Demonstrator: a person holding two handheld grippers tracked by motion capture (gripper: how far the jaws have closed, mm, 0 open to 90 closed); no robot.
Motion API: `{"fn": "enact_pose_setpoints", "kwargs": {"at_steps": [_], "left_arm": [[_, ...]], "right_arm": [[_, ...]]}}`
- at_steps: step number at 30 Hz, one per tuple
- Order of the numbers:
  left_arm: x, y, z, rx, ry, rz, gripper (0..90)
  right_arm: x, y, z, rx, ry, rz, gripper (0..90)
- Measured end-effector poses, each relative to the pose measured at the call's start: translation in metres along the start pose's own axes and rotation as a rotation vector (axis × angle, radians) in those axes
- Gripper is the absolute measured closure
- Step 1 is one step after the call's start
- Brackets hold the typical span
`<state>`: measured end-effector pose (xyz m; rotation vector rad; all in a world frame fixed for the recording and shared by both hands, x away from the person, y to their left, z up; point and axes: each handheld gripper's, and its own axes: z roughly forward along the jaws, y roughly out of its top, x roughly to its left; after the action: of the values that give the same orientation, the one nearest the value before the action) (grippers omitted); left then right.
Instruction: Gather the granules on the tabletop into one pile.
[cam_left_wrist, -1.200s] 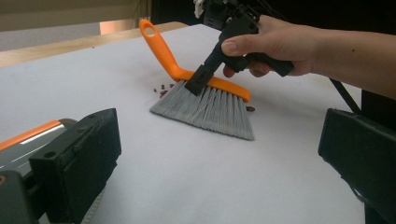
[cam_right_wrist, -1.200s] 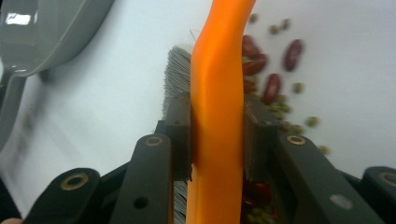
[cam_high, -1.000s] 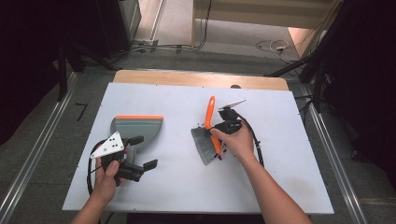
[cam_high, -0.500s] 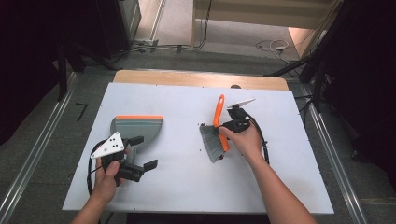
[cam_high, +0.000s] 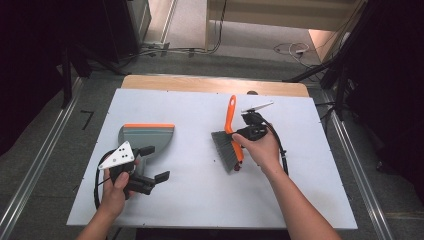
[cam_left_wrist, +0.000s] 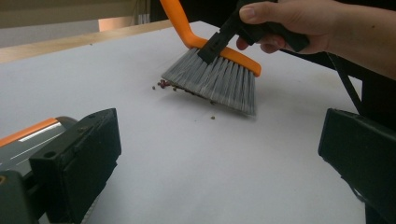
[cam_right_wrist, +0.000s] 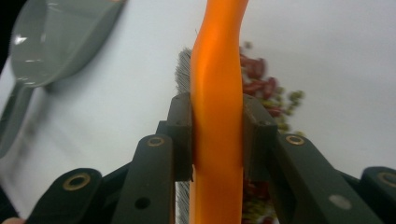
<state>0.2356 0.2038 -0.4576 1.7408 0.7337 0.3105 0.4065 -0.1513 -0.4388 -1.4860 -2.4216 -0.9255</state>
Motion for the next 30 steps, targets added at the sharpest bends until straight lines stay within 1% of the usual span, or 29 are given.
{"fn": "enact_pose_setpoints", "kwargs": {"at_steps": [2,4,6,7,9,10,11,12,14,15,17,20,23,25,30], "left_arm": [[0.0,0.0,0.0,0.0,0.0,0.0,0.0],[0.0,0.0,0.0,0.001,0.001,0.0,0.0],[0.0,0.0,-0.001,0.0,0.002,0.001,0.0],[0.0,0.0,-0.001,-0.002,0.001,-0.001,0.0],[0.0,0.0,-0.002,-0.007,0.0,-0.001,0.0],[0.0,0.0,-0.002,-0.007,0.0,-0.001,0.0],[0.0,0.0,-0.002,-0.005,0.002,0.0,0.0],[0.0,0.0,-0.003,-0.005,0.001,-0.001,0.0],[0.0,0.0,-0.002,-0.007,0.0,0.0,0.0],[0.0,0.0,-0.002,-0.006,-0.001,-0.001,0.0],[0.0,0.0,-0.002,-0.005,-0.001,0.0,0.0],[0.0,0.0,-0.002,-0.007,-0.001,0.0,0.0],[-0.001,0.0,-0.001,-0.004,0.0,0.0,0.0],[-0.001,0.0,-0.001,-0.003,0.0,-0.001,0.0],[-0.001,0.0,0.0,-0.002,-0.002,-0.002,0.0]], "right_arm": [[0.014,0.002,0.0,0.01,0.005,-0.023,67.9],[0.028,0.003,0.004,0.027,0.011,-0.056,68.0],[0.04,0.003,0.011,0.062,0.011,-0.085,67.9],[0.044,0.003,0.016,0.08,0.007,-0.09,68.0],[0.048,0.003,0.025,0.105,-0.003,-0.113,67.9],[0.048,0.003,0.031,0.111,-0.023,-0.118,67.9],[0.046,0.003,0.033,0.116,-0.045,-0.12,67.9],[0.044,0.003,0.034,0.117,-0.054,-0.113,67.8],[0.032,0.004,0.035,0.119,-0.044,-0.081,67.6],[0.028,0.004,0.035,0.117,-0.048,-0.077,67.5],[0.018,0.003,0.033,0.117,-0.036,-0.042,67.4],[0.005,0.002,0.028,0.108,-0.036,-0.014,67.2],[-0.004,0.001,0.024,0.105,-0.042,0.006,67.2],[-0.009,0.0,0.02,0.099,-0.052,0.011,67.2],[-0.018,0.0,0.014,0.094,-0.067,0.023,67.1]]}}
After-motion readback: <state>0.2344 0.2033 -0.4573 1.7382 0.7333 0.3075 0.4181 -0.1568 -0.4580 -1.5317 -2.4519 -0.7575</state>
